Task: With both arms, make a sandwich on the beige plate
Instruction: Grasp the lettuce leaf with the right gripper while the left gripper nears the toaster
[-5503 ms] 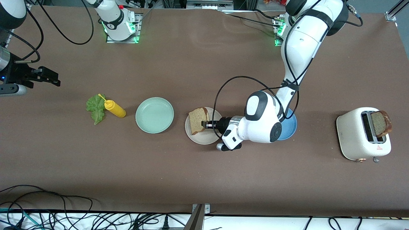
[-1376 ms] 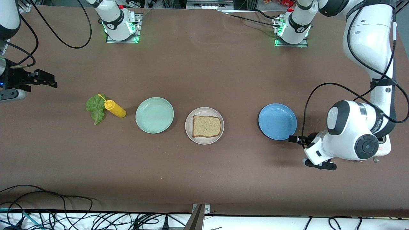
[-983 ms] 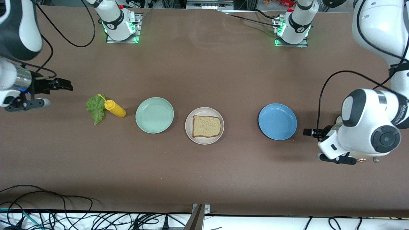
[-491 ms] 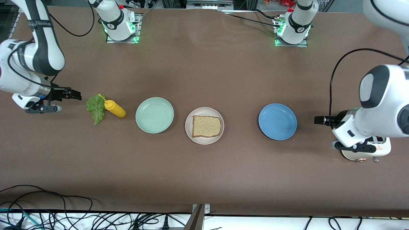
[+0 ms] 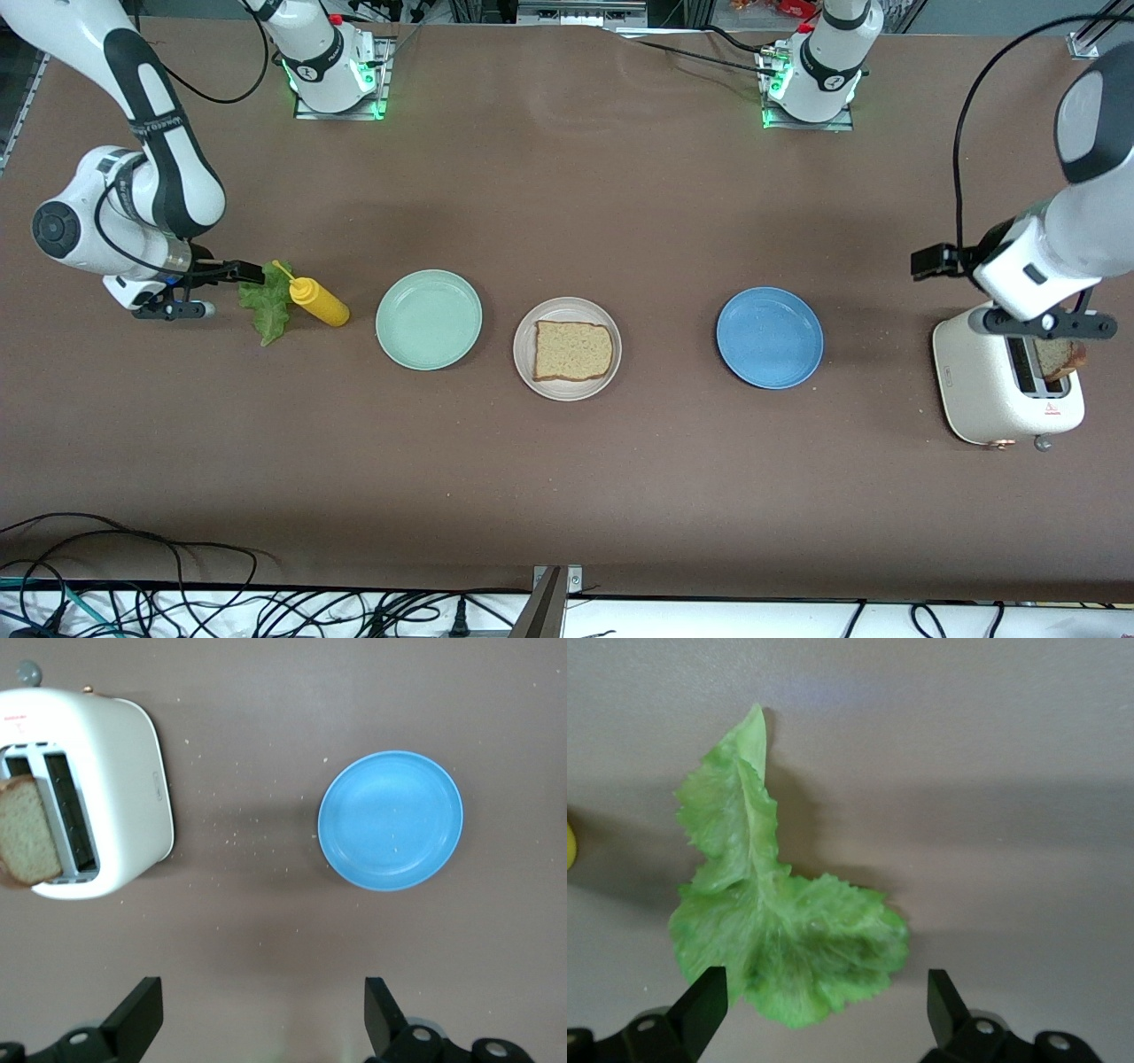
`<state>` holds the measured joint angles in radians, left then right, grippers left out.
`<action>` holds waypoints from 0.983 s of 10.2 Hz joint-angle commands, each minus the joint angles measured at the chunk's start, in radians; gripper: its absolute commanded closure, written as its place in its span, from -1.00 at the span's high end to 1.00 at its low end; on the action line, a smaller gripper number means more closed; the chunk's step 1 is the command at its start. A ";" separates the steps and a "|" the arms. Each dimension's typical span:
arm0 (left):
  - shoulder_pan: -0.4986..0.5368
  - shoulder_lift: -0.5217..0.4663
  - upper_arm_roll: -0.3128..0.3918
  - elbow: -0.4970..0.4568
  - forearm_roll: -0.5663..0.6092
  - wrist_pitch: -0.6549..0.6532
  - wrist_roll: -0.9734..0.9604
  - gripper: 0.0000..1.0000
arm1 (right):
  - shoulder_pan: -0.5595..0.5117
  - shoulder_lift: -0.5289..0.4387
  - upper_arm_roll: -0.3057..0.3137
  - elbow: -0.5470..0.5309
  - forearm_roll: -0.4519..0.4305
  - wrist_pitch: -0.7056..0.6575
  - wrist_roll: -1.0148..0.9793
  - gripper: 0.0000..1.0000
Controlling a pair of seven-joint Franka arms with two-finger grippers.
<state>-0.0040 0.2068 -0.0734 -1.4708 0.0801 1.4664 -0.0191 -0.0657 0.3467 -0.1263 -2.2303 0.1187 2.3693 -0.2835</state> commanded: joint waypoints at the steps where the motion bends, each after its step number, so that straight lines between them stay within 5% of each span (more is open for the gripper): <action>1: -0.014 -0.113 0.006 -0.109 0.032 0.017 -0.007 1.00 | -0.008 0.049 0.011 0.024 0.030 0.042 -0.026 1.00; 2: -0.016 -0.131 0.006 -0.115 0.032 0.015 -0.010 1.00 | -0.005 0.060 0.011 0.026 0.030 0.062 -0.026 0.99; 3: -0.016 -0.145 0.006 -0.115 0.032 0.015 -0.010 1.00 | -0.005 0.072 0.013 0.028 0.030 0.079 -0.026 0.67; 4: -0.017 -0.156 0.006 -0.114 0.026 0.014 -0.010 1.00 | -0.006 0.074 0.026 0.028 0.030 0.085 -0.025 0.02; 6: -0.033 -0.167 0.006 -0.102 0.023 0.006 -0.013 1.00 | -0.006 0.080 0.031 0.053 0.030 0.074 -0.028 -0.84; 7: -0.037 -0.172 0.012 -0.095 0.021 0.006 -0.013 1.00 | -0.003 0.080 0.031 0.060 0.030 0.073 -0.028 -1.00; 10: -0.037 -0.172 0.015 -0.079 0.015 -0.043 -0.012 1.00 | -0.002 0.072 0.031 0.124 0.029 -0.019 -0.036 -1.00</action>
<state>-0.0273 0.0493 -0.0718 -1.5482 0.0801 1.4578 -0.0243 -0.0638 0.4118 -0.0992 -2.1644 0.1224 2.4227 -0.2875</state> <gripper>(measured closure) 0.000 0.903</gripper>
